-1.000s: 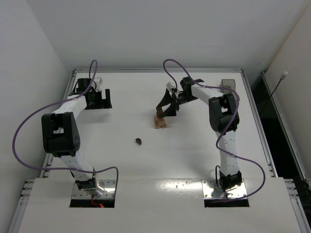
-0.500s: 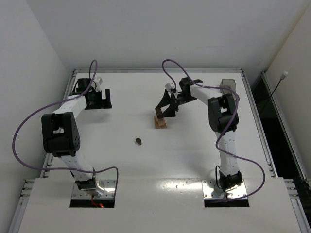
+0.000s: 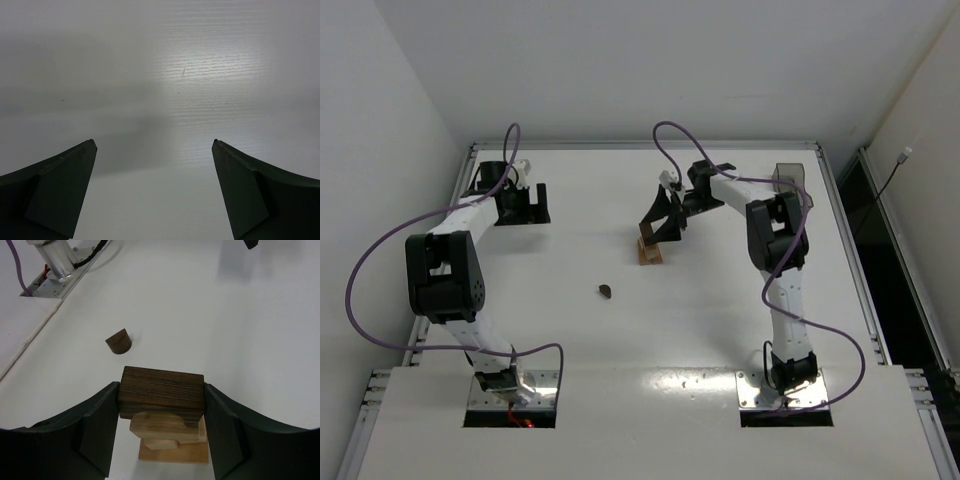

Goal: Build the wood block tower

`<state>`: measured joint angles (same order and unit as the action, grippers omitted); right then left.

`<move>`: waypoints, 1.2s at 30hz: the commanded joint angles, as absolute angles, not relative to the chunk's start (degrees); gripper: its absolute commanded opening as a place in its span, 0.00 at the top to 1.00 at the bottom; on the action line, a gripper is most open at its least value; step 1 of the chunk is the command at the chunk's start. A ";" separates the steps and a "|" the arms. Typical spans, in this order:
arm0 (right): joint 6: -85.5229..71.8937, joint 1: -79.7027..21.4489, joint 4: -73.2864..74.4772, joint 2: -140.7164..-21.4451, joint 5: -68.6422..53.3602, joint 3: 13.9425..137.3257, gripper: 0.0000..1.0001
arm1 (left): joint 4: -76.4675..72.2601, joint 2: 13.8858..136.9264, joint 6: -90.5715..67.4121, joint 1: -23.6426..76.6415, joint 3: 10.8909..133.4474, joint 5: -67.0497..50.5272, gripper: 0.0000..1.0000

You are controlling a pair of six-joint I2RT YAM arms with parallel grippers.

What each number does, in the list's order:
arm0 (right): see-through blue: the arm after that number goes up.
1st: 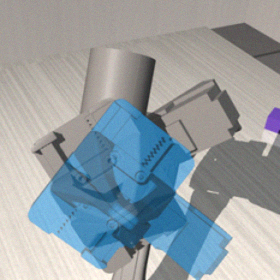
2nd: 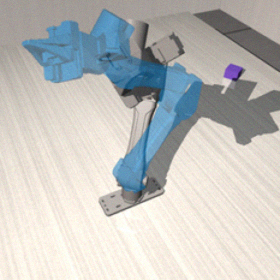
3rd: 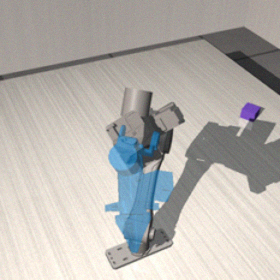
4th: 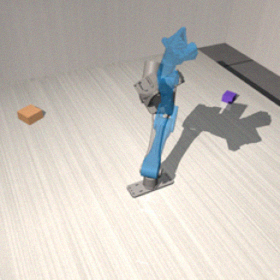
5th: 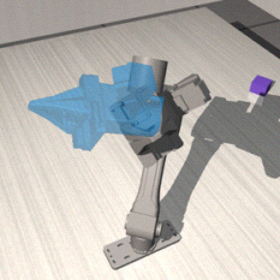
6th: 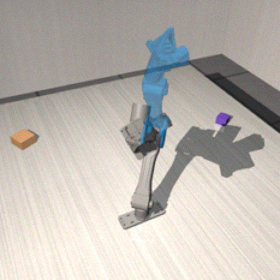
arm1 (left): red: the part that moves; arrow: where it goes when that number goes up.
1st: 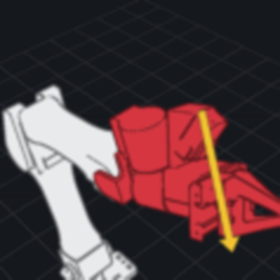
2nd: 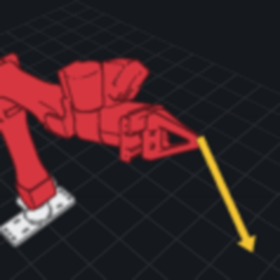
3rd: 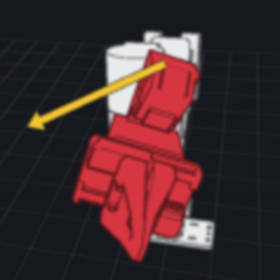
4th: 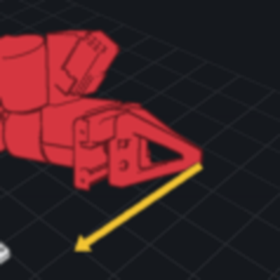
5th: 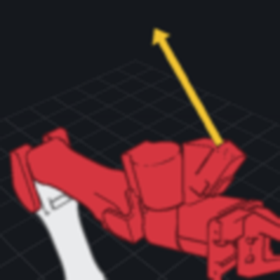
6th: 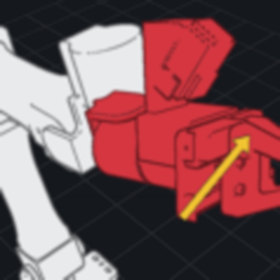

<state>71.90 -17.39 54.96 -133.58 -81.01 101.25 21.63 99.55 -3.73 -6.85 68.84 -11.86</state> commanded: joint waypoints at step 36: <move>74.09 -16.00 59.24 -135.53 -91.49 106.44 0.33 | 21.53 100.37 -4.39 -7.47 71.37 -12.83 0.00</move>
